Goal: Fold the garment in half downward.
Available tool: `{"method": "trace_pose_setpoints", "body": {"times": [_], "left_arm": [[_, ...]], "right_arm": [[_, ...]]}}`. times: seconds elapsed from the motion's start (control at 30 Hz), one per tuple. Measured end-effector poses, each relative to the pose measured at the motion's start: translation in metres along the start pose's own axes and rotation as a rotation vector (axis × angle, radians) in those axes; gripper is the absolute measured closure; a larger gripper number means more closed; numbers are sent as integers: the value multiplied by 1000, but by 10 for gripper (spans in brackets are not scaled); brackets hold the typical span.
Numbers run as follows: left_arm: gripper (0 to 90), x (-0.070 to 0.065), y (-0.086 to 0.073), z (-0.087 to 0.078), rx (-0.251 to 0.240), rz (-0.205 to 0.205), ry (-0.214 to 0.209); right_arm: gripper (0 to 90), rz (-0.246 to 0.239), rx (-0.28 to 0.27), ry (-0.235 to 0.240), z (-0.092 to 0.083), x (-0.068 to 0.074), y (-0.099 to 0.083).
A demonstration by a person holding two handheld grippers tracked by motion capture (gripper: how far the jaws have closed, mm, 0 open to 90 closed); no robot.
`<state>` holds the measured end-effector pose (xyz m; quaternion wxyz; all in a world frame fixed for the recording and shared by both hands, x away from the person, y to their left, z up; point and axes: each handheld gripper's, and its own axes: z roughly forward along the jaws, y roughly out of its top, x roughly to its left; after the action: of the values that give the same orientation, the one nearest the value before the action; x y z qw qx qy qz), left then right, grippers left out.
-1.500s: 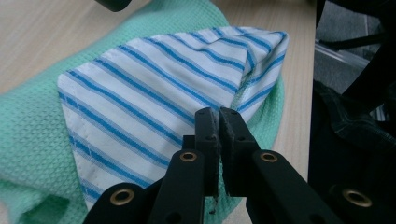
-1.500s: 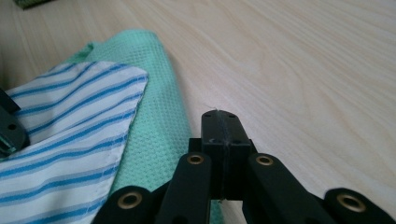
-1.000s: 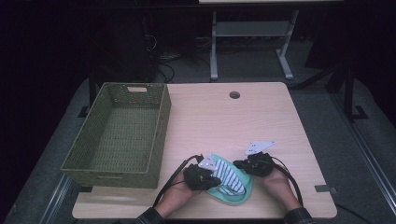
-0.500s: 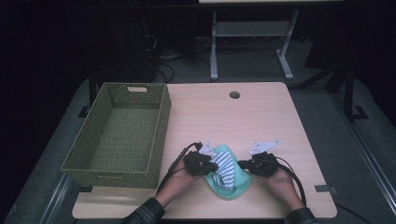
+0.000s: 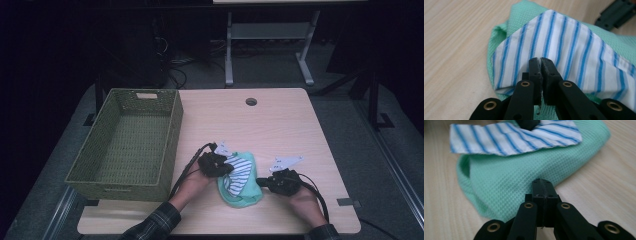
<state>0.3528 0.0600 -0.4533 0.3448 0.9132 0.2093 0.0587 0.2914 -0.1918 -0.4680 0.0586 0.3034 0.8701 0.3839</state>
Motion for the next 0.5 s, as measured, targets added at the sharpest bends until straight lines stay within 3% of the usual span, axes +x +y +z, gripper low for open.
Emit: {"method": "trace_pose_setpoints", "body": {"times": [0.1, 0.5], "left_arm": [[863, 3, 1, 2, -6, -13, -6], [823, 7, 1, -11, -28, -15, -33]], "right_arm": [[896, 0, 9, 7, 1, 5, 0], [866, 8, -26, -6, -4, 3, -1]]}}
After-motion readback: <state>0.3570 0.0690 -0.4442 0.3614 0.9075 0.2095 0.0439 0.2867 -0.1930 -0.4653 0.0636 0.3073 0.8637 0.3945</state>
